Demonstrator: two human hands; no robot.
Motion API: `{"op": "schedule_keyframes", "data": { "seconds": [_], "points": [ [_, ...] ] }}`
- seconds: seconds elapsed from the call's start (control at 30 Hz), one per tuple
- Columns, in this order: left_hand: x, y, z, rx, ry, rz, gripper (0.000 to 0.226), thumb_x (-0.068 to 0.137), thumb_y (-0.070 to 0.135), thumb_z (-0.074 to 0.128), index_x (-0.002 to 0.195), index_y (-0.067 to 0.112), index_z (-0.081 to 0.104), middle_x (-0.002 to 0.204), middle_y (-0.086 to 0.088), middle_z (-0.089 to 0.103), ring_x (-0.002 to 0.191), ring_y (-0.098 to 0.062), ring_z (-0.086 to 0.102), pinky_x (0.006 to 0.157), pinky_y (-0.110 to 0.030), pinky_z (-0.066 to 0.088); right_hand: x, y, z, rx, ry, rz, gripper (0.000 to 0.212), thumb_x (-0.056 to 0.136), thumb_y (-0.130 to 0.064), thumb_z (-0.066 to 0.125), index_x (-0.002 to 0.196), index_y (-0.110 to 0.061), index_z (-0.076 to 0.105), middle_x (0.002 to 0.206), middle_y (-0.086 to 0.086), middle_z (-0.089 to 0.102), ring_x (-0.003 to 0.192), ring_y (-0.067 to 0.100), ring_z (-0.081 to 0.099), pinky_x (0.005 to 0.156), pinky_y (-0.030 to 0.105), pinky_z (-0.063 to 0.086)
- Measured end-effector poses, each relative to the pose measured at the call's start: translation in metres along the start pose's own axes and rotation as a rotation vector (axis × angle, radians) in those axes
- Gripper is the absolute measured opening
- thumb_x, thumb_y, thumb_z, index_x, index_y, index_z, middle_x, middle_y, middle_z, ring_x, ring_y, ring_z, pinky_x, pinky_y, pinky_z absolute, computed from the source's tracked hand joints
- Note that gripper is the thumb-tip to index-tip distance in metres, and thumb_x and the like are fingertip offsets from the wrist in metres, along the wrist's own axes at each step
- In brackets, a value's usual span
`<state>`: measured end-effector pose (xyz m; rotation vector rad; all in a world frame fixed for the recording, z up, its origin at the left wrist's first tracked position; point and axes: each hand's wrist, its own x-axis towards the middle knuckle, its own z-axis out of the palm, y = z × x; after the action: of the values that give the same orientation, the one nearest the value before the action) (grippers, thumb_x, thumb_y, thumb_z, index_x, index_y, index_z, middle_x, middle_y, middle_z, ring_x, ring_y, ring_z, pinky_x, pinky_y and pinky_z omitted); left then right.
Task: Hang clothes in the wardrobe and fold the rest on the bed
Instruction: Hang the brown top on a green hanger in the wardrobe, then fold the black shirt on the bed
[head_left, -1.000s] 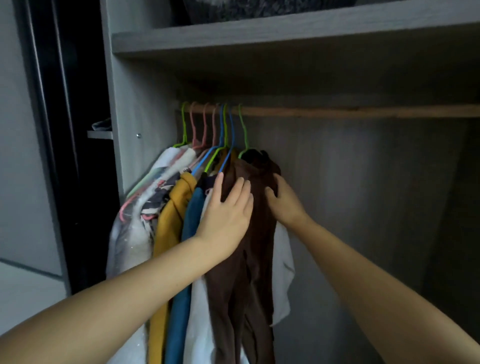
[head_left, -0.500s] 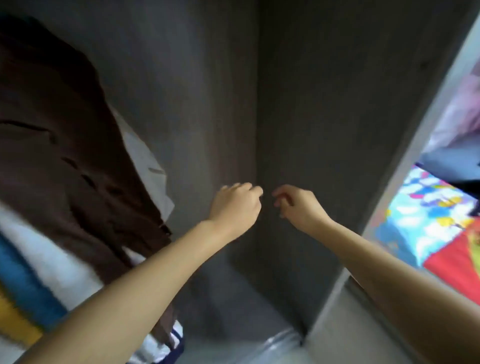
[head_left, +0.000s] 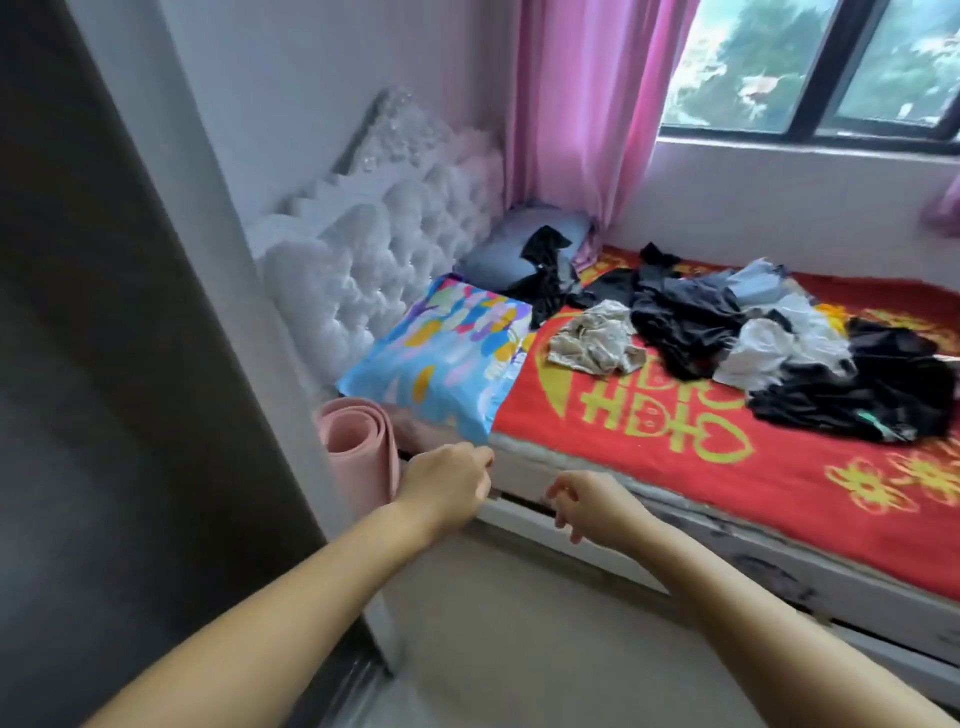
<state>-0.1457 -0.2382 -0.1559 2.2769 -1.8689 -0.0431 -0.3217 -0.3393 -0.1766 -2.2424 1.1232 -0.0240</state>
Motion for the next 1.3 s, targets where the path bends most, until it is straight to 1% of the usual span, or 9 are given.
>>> {"op": "schedule_keyframes", "data": {
  "seconds": [0.17, 0.27, 0.4, 0.57, 0.63, 0.77, 0.97, 1.13, 1.3],
  "points": [
    [0.082, 0.121, 0.053, -0.112, -0.080, 0.083, 0.027, 0.094, 0.024, 0.042, 0.115, 0.020, 0.059, 0.115, -0.004, 0.064, 0.104, -0.027, 0.059, 0.080, -0.035, 0.047, -0.028, 0.144, -0.063, -0.009, 0.037, 0.178, 0.028, 0.095, -0.017, 0.038, 0.099, -0.016, 0.066, 0.076, -0.007, 0.067, 0.060, 0.011, 0.067, 0.061, 0.031, 0.055],
    [0.119, 0.188, 0.079, -0.161, -0.122, 0.157, 0.026, 0.095, 0.023, 0.042, 0.113, 0.019, 0.059, 0.110, -0.002, 0.065, 0.098, -0.024, 0.060, 0.074, -0.034, 0.047, -0.046, 0.211, -0.101, 0.027, 0.099, 0.270, 0.028, 0.095, -0.017, 0.039, 0.101, -0.015, 0.066, 0.078, -0.005, 0.068, 0.064, 0.013, 0.067, 0.064, 0.035, 0.055],
    [0.162, 0.258, 0.108, -0.141, -0.188, 0.256, 0.025, 0.097, 0.024, 0.041, 0.109, 0.016, 0.061, 0.104, -0.001, 0.066, 0.092, -0.022, 0.061, 0.073, -0.038, 0.052, -0.060, 0.279, -0.137, 0.082, 0.142, 0.360, 0.028, 0.095, -0.017, 0.037, 0.107, -0.018, 0.063, 0.085, 0.000, 0.069, 0.070, 0.016, 0.067, 0.072, 0.039, 0.057],
    [0.217, 0.327, 0.139, -0.113, -0.256, 0.379, 0.026, 0.097, 0.022, 0.039, 0.108, 0.015, 0.062, 0.101, -0.001, 0.067, 0.089, -0.022, 0.062, 0.067, -0.035, 0.053, -0.067, 0.350, -0.161, 0.130, 0.155, 0.466, 0.032, 0.095, -0.014, 0.034, 0.112, -0.016, 0.060, 0.085, 0.001, 0.068, 0.069, 0.015, 0.066, 0.066, 0.035, 0.055],
    [0.240, 0.350, 0.155, -0.124, -0.276, 0.403, 0.027, 0.097, 0.022, 0.039, 0.107, 0.016, 0.063, 0.100, 0.000, 0.067, 0.088, -0.020, 0.063, 0.066, -0.033, 0.052, -0.063, 0.380, -0.165, 0.155, 0.129, 0.512, 0.033, 0.095, -0.013, 0.032, 0.113, -0.016, 0.059, 0.084, 0.000, 0.068, 0.069, 0.015, 0.067, 0.068, 0.037, 0.057],
    [0.297, 0.386, 0.187, -0.118, -0.341, 0.440, 0.028, 0.097, 0.022, 0.039, 0.109, 0.016, 0.063, 0.103, 0.000, 0.067, 0.088, -0.022, 0.063, 0.070, -0.035, 0.053, -0.038, 0.442, -0.185, 0.183, 0.066, 0.587, 0.034, 0.094, -0.014, 0.031, 0.115, -0.016, 0.058, 0.086, 0.000, 0.068, 0.069, 0.018, 0.068, 0.061, 0.036, 0.056],
    [0.420, 0.425, 0.218, -0.094, -0.406, 0.448, 0.028, 0.097, 0.021, 0.039, 0.110, 0.014, 0.063, 0.104, -0.003, 0.067, 0.088, -0.023, 0.062, 0.060, -0.030, 0.046, 0.017, 0.532, -0.241, 0.200, -0.008, 0.697, 0.036, 0.092, -0.013, 0.032, 0.116, -0.017, 0.059, 0.085, -0.002, 0.067, 0.063, 0.011, 0.065, 0.052, 0.024, 0.050],
    [0.499, 0.461, 0.238, -0.093, -0.455, 0.430, 0.028, 0.097, 0.021, 0.038, 0.106, 0.014, 0.063, 0.101, -0.003, 0.067, 0.088, -0.025, 0.062, 0.065, -0.033, 0.049, 0.061, 0.589, -0.282, 0.245, 0.031, 0.725, 0.032, 0.095, -0.014, 0.033, 0.112, -0.018, 0.059, 0.086, -0.004, 0.068, 0.068, 0.009, 0.064, 0.070, 0.026, 0.052],
    [0.538, 0.478, 0.278, -0.046, -0.578, 0.393, 0.027, 0.096, 0.023, 0.037, 0.107, 0.017, 0.061, 0.102, -0.002, 0.067, 0.090, -0.023, 0.062, 0.067, -0.035, 0.052, 0.114, 0.636, -0.294, 0.291, -0.089, 0.689, 0.034, 0.095, -0.012, 0.032, 0.118, -0.014, 0.057, 0.093, 0.003, 0.069, 0.068, 0.012, 0.063, 0.068, 0.027, 0.052]
  ]
}}
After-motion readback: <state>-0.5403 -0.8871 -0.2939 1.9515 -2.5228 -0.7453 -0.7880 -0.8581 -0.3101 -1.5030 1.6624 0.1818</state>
